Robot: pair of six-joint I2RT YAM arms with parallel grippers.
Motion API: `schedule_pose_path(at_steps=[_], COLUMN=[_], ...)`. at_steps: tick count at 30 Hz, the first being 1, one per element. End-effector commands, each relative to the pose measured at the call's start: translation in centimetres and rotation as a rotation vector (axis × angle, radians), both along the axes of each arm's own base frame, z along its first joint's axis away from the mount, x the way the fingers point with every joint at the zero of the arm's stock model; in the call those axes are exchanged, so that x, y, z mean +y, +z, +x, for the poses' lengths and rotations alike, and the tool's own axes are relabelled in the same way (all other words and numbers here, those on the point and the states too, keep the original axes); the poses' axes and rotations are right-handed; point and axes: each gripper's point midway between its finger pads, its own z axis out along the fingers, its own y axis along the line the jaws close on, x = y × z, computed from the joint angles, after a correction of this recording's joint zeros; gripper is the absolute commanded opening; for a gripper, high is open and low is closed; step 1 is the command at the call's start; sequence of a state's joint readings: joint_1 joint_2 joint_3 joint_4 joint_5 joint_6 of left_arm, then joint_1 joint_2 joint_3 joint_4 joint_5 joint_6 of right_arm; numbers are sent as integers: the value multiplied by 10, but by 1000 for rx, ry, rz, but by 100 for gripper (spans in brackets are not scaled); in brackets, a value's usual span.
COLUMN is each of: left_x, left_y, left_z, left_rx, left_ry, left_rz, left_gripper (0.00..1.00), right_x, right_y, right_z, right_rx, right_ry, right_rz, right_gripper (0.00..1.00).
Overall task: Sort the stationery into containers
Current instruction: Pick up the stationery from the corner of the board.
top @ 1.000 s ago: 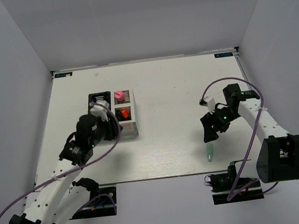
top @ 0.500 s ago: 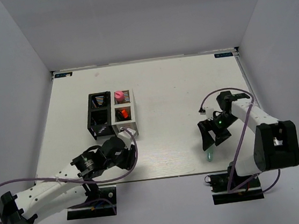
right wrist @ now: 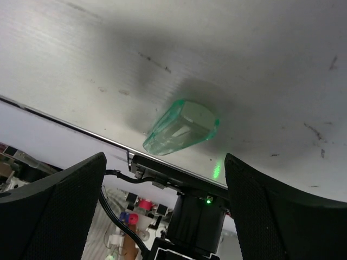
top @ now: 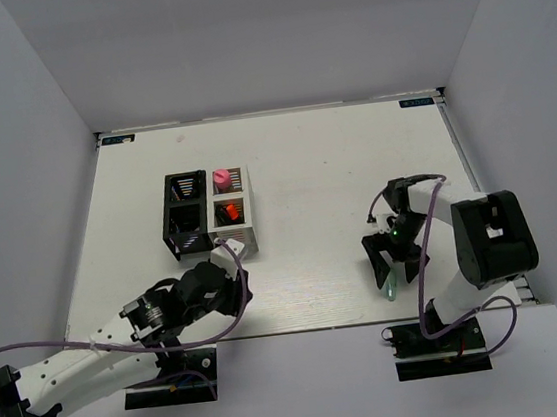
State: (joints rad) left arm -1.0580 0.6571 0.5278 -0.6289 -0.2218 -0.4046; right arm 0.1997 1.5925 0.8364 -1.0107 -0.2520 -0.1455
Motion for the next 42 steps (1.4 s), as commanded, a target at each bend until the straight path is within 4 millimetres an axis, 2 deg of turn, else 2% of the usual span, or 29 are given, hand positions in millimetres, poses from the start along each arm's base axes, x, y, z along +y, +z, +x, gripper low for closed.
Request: schedule_pose_path(at_steps=[1, 6, 9, 11, 14, 15, 17, 21, 22, 23, 27, 33, 38, 42], left_x=[3, 4, 4, 4, 5, 5, 6, 7, 7, 7, 7, 7, 7, 7], left_y=[3, 4, 5, 5, 8, 8, 9, 8, 7, 7, 8, 10, 9, 8], left_z=[-1, -1, -2, -3, -3, -3, -3, -2, -2, -2, -2, -2, -2, -3], left_rx=[-14, -21, -17, -16, -21, -25, -31, -31, -31, -31, -30, -35, -32, -26], left_ry=[9, 16, 15, 14, 18, 18, 21, 24, 24, 25, 24, 25, 26, 23], left_rz=[-16, -32, -41, -45, -56, -58, -65, -60, -60, -57, -57, -65, -61, -59], left_gripper=[56, 56, 56, 56, 56, 56, 56, 56, 56, 56, 56, 56, 56, 56], right_x=[1, -1, 7, 17, 19, 19, 16, 5, 4, -1, -7, -22, -16, -13], right_y=[-2, -4, -1, 2, -2, -4, -8, -16, -18, -22, -29, -39, -44, -45], right_z=[11, 12, 24, 25, 25, 28, 28, 31, 33, 33, 32, 38, 40, 42], right_rx=[8, 42, 15, 30, 38, 33, 44, 29, 22, 24, 23, -27, -82, -112], right_ry=[-35, -49, -35, -49, -52, -64, -67, -63, -57, -70, -56, -36, -41, -52], right_rz=[-66, -105, -66, 5, -8, -15, -39, -126, -138, -177, -256, -395, -403, -391], right_gripper=[91, 91, 91, 91, 91, 89, 78, 76, 72, 62, 52, 50, 50, 33])
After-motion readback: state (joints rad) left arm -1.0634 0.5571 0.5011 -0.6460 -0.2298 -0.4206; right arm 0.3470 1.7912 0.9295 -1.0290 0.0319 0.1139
